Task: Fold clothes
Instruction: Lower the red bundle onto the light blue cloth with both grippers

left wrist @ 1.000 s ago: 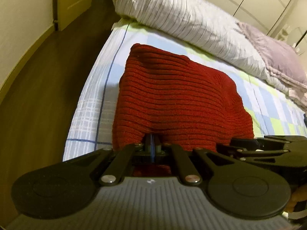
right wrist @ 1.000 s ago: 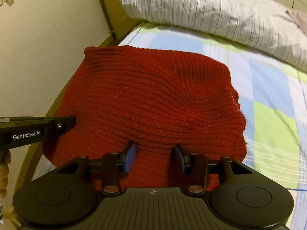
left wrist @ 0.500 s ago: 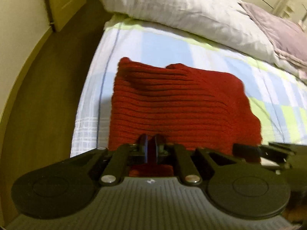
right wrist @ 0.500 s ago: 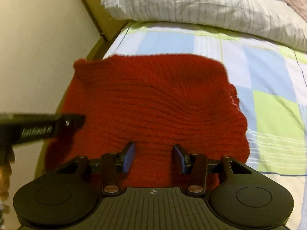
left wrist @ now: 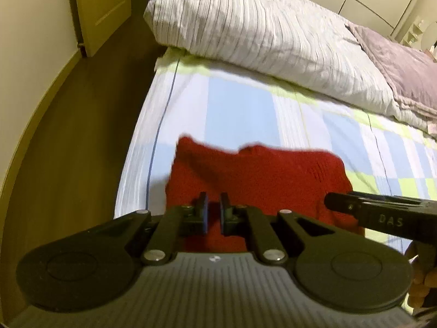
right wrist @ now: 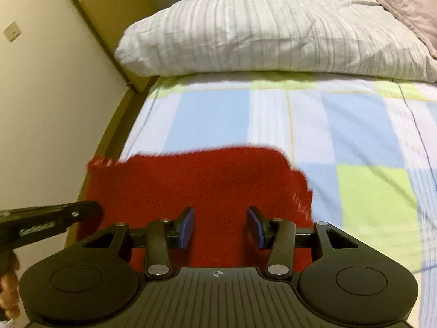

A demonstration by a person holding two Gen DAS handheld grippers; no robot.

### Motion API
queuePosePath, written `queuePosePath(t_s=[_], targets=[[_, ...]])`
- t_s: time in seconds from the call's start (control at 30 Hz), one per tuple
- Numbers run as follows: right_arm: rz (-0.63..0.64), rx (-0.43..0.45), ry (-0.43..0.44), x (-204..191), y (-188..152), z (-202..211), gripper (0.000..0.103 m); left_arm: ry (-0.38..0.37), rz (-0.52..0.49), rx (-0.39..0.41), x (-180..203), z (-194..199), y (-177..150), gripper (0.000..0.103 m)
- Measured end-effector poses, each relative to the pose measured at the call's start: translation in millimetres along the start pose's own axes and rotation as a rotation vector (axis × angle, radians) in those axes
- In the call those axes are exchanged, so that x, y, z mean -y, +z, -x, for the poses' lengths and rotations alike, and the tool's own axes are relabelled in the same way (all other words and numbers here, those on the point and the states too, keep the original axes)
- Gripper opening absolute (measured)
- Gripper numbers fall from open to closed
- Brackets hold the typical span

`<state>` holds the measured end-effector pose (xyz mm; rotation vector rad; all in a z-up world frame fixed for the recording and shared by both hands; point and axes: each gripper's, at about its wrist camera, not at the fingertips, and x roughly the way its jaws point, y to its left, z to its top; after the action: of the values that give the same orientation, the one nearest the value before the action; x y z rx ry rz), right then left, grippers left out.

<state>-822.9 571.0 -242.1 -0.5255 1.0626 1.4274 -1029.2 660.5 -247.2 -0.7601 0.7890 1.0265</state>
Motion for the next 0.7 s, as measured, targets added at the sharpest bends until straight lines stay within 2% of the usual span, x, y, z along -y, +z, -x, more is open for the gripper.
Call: queuePosePath(t_s=[0.17, 0.27, 0.37, 0.5, 0.63, 0.7], targets=[[0.013, -0.066, -0.014, 5.3, 8.0, -34.6, 0.047, -0.004, 0.004, -0.003, -6.4, -8.6, 4.9, 0.005], [0.010, -0.052, 0.010, 8.7, 9.6, -16.8, 0.047, -0.006, 0.006, -0.005, -10.3, -13.8, 7.8, 0.004], [0.022, -0.036, 0.044, 6.4, -4.9, 11.6, 0.047, -0.041, -0.009, 0.003, -2.2, 12.7, -15.2, 0.004], [0.066, -0.092, 0.047, -4.5, -43.1, 27.3, 0.047, -0.085, -0.034, 0.004, 11.5, 49.3, -52.2, 0.004], [0.124, -0.124, 0.037, -17.2, -73.4, 20.0, 0.047, -0.022, -0.030, -0.044, 17.1, 33.0, -83.2, 0.005], [0.154, -0.133, 0.023, -22.2, -80.6, 11.6, 0.047, 0.001, -0.028, -0.050, 19.6, 27.7, -85.7, 0.007]])
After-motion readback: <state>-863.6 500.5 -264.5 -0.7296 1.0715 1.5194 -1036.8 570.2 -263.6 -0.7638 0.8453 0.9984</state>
